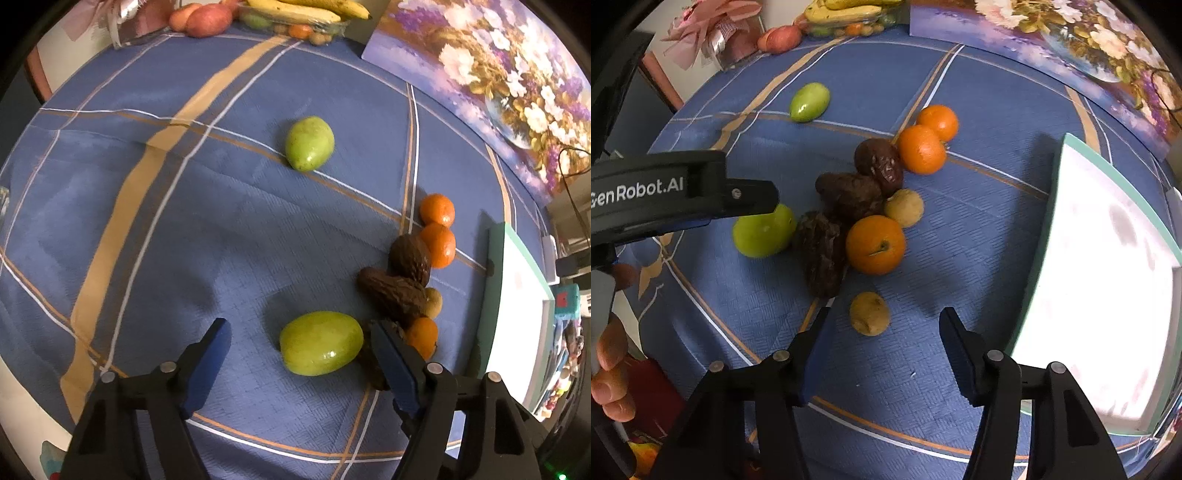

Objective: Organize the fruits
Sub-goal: 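Move the right tool to the small yellow fruit and close on it, then carry the yellow fruit to the tray with the right tool while the left grasps a green pear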

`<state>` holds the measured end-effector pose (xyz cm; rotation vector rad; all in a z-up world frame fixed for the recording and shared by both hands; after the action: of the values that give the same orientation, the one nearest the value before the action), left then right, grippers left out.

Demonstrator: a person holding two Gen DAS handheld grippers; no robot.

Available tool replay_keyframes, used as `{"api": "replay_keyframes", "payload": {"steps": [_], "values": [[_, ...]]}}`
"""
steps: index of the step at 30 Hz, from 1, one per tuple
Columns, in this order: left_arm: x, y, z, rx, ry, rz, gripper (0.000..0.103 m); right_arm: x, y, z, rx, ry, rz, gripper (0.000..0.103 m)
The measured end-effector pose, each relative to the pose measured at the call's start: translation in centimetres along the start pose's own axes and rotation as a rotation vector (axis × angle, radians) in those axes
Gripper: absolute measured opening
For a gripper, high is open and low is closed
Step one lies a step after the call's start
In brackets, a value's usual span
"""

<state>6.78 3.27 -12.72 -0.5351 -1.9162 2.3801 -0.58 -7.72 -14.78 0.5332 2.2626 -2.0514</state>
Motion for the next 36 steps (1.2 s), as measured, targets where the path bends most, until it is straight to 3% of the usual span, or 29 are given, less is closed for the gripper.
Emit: {"api": "replay_keyframes", "payload": {"steps": [1, 5, 7, 13, 21, 29, 36], "values": [[0.0, 0.2, 0.0, 0.003, -0.002, -0.009, 0.072, 0.2, 0.2, -0.2, 0.004, -0.005, -0.002, 0.046], [-0.1, 0.7, 0.3, 0.061, -0.026, -0.026, 0.06, 0.2, 0.5, -0.4, 0.01, -0.015, -0.01, 0.042], [0.0, 0.8, 0.6, 0.092, -0.029, -0.034, 0.053, 0.1, 0.6, -0.5, 0.005, -0.014, -0.011, 0.036], [-0.2, 0.9, 0.7, 0.098, -0.029, -0.042, 0.053, -0.2, 0.4, -1.0, -0.001, -0.03, -0.004, 0.025], [0.5, -0.7, 0.2, 0.136, -0.064, 0.018, 0.053, -0.2, -0.8, -1.2, -0.017, 0.003, 0.047, 0.025], [-0.9, -3.0, 1.6, 0.153, -0.036, 0.117, 0.053, -1.4, -4.7, 2.4, 0.009, 0.099, 0.127, 0.025], [-2.3, -3.7, 3.9, 0.157, 0.017, 0.153, 0.053, -4.0, -7.7, 7.3, 0.101, 0.238, 0.184, 0.025]]}}
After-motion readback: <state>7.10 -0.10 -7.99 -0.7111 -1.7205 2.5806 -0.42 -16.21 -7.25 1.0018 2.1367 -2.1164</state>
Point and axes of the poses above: each gripper's, at about its wrist camera, not at the fingertips, and y roughly the way its jaws point, z to its right, x to its underside, the point moved 8 cm from there along y, roughly the way its jaws point, and after that the axes turned 13 degrees about y, right-handed, at the moved point
